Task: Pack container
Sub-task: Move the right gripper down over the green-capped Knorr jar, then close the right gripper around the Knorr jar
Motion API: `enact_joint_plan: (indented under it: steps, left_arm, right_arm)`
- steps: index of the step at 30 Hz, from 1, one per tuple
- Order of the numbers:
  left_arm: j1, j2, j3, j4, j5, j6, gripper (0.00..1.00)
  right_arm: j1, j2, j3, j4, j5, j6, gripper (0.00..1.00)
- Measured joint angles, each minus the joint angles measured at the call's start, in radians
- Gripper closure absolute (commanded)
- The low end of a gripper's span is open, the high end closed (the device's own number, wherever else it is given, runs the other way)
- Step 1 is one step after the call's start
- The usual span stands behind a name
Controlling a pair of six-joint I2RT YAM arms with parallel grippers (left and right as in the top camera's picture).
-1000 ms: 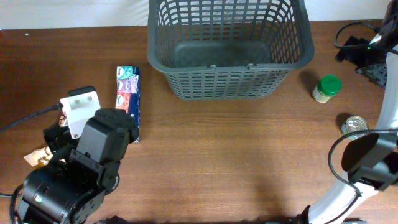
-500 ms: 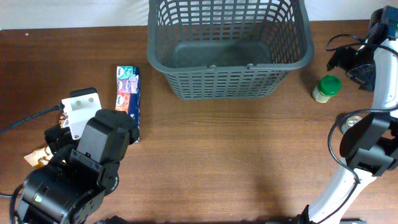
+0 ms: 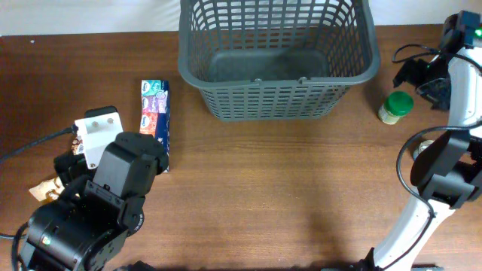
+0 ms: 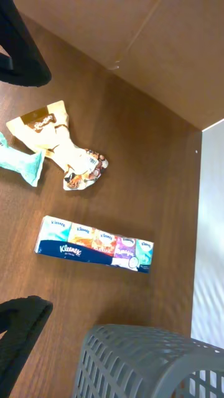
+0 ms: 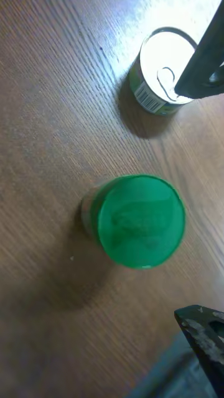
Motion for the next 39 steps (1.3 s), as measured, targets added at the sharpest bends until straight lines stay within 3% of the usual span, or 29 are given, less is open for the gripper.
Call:
enact_joint_plan:
  steps: [39]
  left_arm:
    - [0.000,0.000,0.000,0.000,0.023,0.000,0.00]
  right_arm:
    - [0.000,0.154,0.000,0.037,0.018,0.019,0.01]
